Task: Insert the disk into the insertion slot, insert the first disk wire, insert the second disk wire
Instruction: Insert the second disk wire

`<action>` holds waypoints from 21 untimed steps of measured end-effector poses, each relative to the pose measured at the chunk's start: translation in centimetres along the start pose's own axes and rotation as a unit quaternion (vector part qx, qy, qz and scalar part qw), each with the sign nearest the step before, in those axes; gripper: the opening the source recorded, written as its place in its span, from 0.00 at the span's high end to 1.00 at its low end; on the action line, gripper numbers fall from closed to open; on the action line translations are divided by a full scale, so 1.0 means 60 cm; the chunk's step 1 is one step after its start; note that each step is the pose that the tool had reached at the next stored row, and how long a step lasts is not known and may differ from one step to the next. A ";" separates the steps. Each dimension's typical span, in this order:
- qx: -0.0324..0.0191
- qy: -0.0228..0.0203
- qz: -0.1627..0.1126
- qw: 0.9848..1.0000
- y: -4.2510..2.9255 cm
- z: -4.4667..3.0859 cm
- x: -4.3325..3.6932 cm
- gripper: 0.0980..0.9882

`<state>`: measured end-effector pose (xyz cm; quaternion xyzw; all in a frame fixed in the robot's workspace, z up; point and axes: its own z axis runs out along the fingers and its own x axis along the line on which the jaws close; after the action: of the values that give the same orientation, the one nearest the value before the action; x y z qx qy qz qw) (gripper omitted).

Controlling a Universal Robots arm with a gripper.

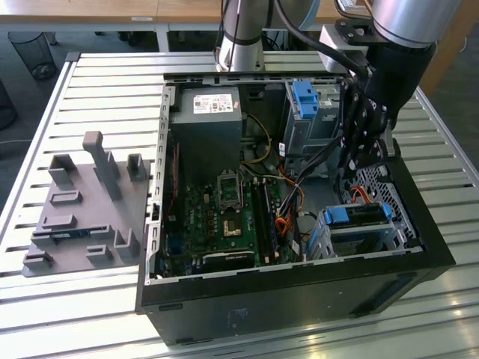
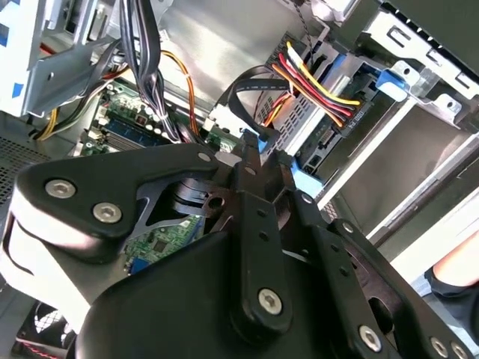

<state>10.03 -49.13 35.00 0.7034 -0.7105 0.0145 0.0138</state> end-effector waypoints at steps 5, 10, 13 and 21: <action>0.000 0.007 0.000 1.000 0.000 0.004 -0.002 0.83; 0.000 0.015 0.000 1.000 -0.002 0.007 -0.005 0.83; 0.000 0.019 0.000 1.000 -0.003 0.008 -0.007 0.85; 0.000 0.011 0.000 1.000 -0.006 0.010 -0.010 0.94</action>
<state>10.39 -48.59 34.38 0.7032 -0.7103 0.0225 0.0218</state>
